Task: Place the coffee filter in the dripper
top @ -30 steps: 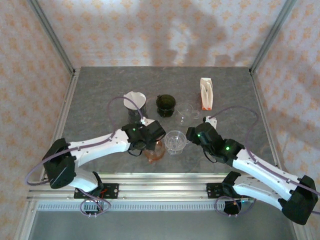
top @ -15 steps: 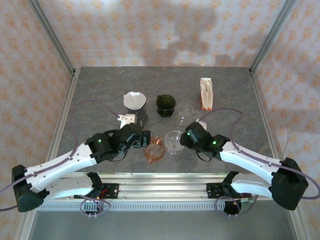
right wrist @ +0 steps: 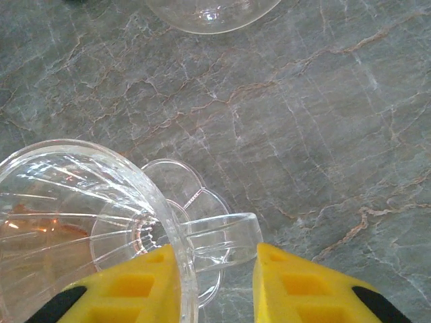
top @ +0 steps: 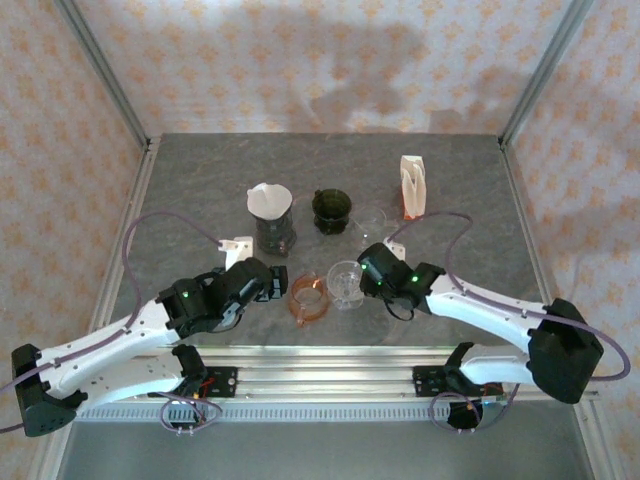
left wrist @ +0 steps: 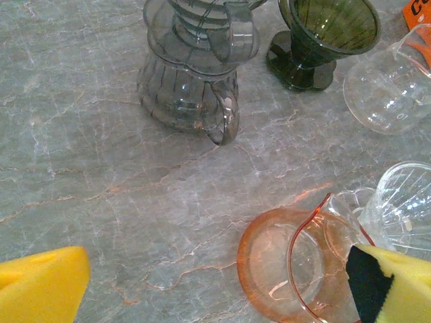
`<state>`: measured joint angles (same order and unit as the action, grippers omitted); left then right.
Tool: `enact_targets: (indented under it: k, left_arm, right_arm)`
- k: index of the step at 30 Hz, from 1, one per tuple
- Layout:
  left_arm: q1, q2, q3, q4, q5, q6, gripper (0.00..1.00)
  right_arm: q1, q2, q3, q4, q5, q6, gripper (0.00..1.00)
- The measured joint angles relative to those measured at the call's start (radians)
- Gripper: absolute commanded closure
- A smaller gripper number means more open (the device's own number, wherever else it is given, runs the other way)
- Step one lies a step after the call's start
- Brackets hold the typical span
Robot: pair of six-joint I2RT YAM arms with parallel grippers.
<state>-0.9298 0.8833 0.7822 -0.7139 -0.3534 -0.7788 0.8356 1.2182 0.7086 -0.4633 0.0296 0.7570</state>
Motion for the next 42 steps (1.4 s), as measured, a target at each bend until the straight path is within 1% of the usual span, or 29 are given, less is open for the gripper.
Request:
enact_targets:
  k: [3, 6, 10, 15, 24, 27, 30, 34, 38, 39, 42]
  left_arm:
    - [0.0, 0.0, -0.006, 0.0, 0.0, -0.004, 0.0]
    - [0.0, 0.0, -0.013, 0.0, 0.001, -0.008, 0.0]
    - [0.0, -0.003, -0.032, 0.0, 0.002, -0.01, 0.0]
    - [0.0, -0.021, -0.056, 0.001, 0.006, -0.01, 0.0]
    - [0.02, -0.068, -0.087, 0.001, 0.021, -0.01, 0.0]
    - [0.029, -0.086, -0.102, 0.003, 0.031, -0.014, 0.0]
    - [0.037, -0.097, -0.116, 0.004, 0.034, -0.017, 0.0]
    - [0.043, -0.098, -0.127, 0.005, 0.042, -0.018, 0.0]
    - [0.048, -0.099, -0.136, 0.005, 0.058, -0.024, 0.0]
    - [0.049, -0.099, -0.137, 0.005, 0.058, -0.025, 0.0]
    - [0.049, -0.105, -0.137, 0.005, 0.06, -0.029, 0.0]
  right_arm:
    - [0.003, -0.003, 0.0, -0.011, 0.006, 0.011, 0.67]
    - [0.011, -0.024, 0.003, -0.044, 0.02, 0.018, 0.58]
    - [0.024, -0.076, 0.032, -0.094, 0.035, 0.029, 0.53]
    - [0.041, -0.09, 0.048, -0.098, 0.023, 0.075, 0.54]
    - [0.047, -0.032, 0.05, -0.112, 0.003, 0.159, 0.59]
    - [0.047, 0.017, 0.061, -0.116, -0.007, 0.173, 0.62]
    - [0.047, 0.052, 0.071, -0.124, -0.012, 0.182, 0.68]
    - [0.048, 0.071, 0.082, -0.134, -0.011, 0.188, 0.81]
    - [0.047, 0.066, 0.095, -0.145, 0.003, 0.192, 0.99]
    - [0.048, 0.061, 0.1, -0.146, 0.006, 0.186, 1.0]
    - [0.044, 0.038, 0.11, -0.166, 0.018, 0.173, 1.0]
